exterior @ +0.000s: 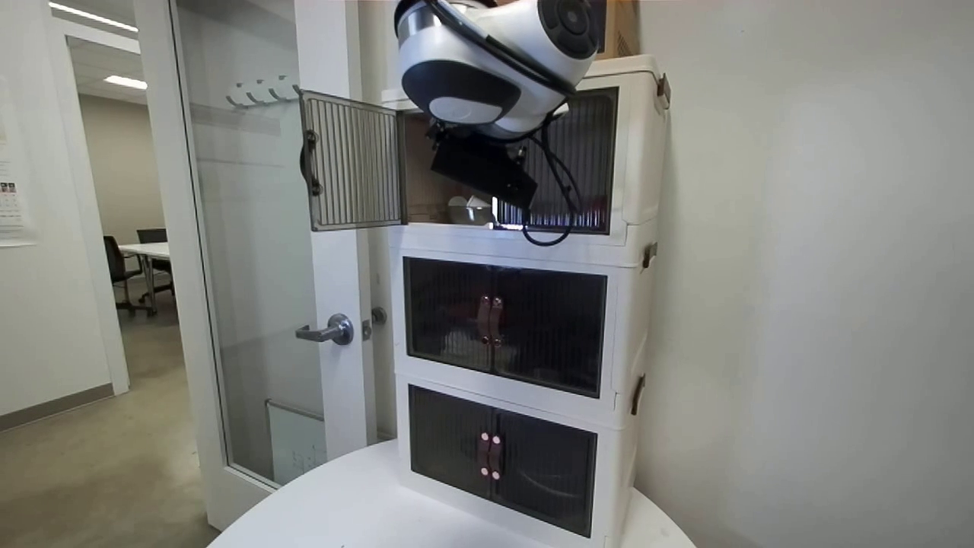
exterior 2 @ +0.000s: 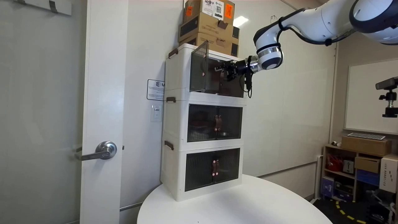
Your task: Open the top drawer.
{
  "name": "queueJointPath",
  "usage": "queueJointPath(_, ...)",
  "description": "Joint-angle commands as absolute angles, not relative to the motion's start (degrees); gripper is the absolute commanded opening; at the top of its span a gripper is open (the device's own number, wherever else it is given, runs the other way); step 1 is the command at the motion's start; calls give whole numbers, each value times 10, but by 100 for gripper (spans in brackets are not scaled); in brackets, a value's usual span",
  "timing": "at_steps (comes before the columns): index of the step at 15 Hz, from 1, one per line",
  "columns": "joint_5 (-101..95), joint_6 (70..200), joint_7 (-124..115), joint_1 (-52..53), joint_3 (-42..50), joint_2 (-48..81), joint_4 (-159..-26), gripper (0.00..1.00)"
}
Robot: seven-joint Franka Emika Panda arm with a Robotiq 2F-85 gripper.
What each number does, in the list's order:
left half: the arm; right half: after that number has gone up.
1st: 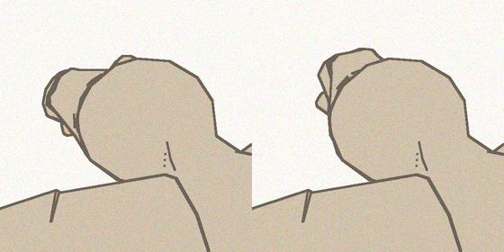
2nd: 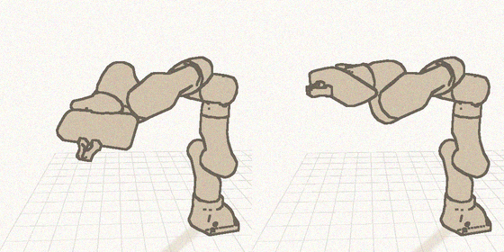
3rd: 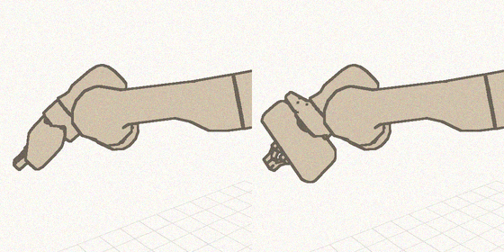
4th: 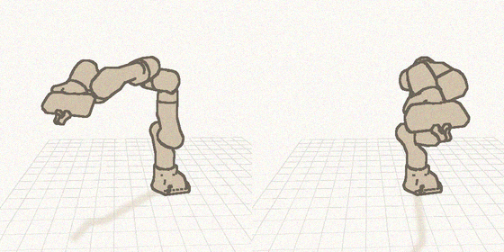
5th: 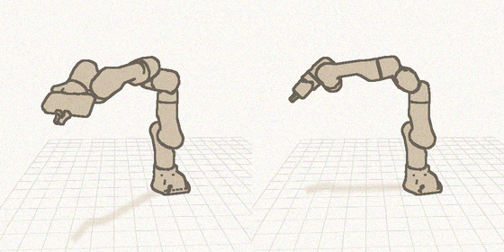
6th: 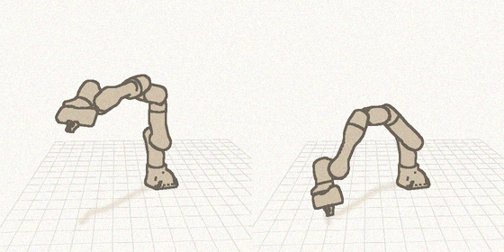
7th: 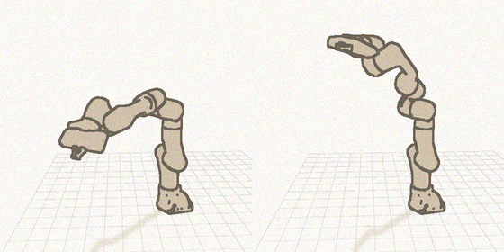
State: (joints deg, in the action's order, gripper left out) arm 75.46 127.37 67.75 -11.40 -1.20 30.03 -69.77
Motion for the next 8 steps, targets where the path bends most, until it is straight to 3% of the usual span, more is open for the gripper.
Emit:
queueJointPath(1,766,1234,671,-99,-37,250,-770,100)
queueJointPath(8,762,1215,665,-95,-21,152,-895,100)
